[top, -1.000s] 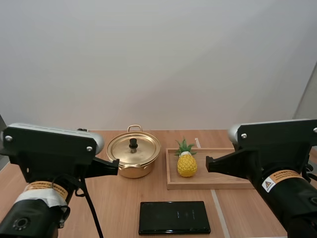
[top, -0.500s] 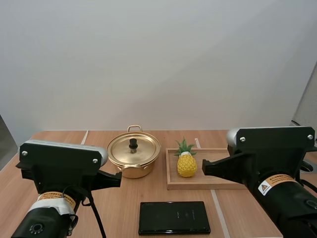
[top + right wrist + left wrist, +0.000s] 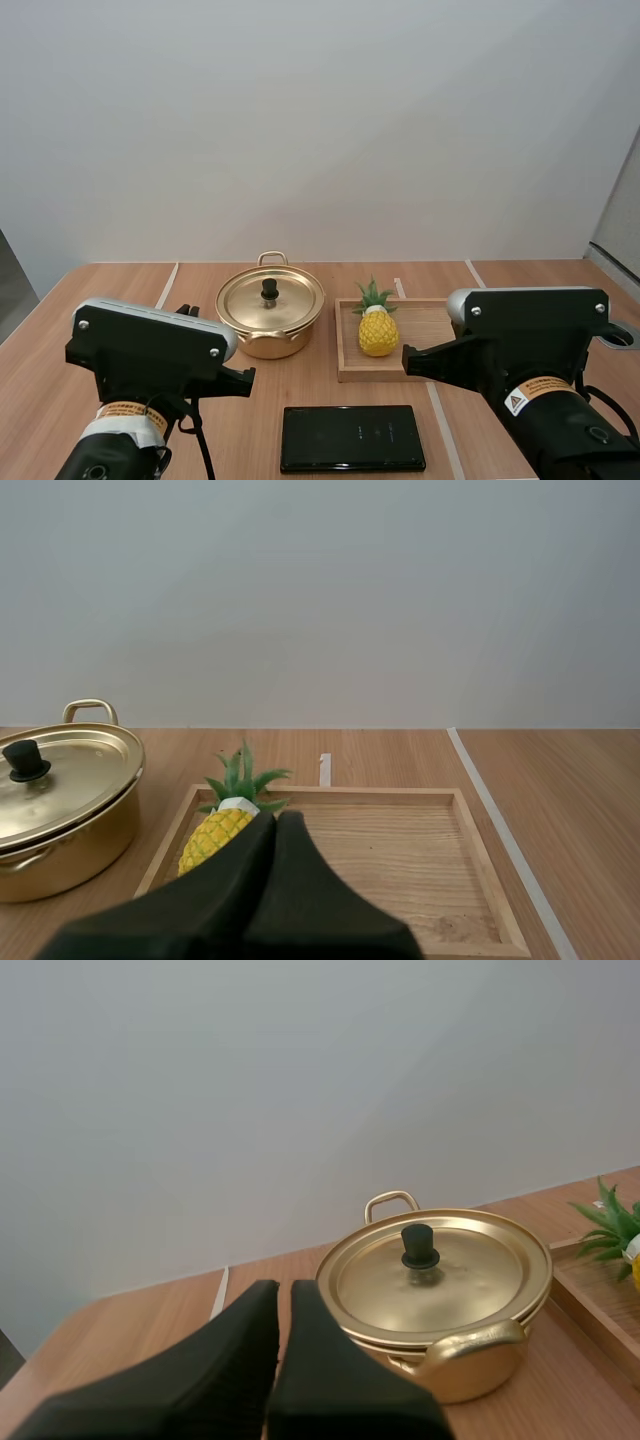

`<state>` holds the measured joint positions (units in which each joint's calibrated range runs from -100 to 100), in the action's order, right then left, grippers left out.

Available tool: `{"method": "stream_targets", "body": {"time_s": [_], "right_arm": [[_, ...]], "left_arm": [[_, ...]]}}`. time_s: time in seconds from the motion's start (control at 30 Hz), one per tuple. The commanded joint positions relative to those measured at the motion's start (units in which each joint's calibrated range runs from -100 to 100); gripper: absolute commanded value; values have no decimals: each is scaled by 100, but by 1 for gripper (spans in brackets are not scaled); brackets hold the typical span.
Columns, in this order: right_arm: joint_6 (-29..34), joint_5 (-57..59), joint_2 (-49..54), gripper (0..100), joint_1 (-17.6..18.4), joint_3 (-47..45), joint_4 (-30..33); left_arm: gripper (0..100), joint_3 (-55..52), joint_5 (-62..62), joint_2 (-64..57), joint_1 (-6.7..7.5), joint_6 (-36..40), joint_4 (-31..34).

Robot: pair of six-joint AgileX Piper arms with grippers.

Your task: Open the pot, put the grape inside, and close it

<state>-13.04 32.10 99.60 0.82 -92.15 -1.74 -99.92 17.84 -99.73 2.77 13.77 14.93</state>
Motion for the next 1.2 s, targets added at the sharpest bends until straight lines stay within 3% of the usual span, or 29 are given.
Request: {"method": "stream_targets", "body": {"time_s": [0.0, 0.2, 0.47, 0.77, 1.03, 1.17], "right_arm": [[-37, -175, 40, 0, -15, -24, 34], [-37, 355, 40, 0, -15, -24, 34], [-37, 669, 40, 0, -15, -39, 34], [-37, -11, 40, 0, -15, -785, 252], [-37, -148, 40, 0, -15, -785, 395], [-37, -111, 40, 0, -15, -785, 372]], "left_arm": [[0, -8, -9, -27, 26, -73, -182], [0, -8, 1114, -27, 26, -73, -963], [0, -8, 1211, -27, 26, -73, -1125], [0, -8, 1211, -27, 26, 112, -1304], [0, -8, 1211, -27, 18, 260, -1304], [0, -8, 1211, -27, -118, 368, -1304]]}}
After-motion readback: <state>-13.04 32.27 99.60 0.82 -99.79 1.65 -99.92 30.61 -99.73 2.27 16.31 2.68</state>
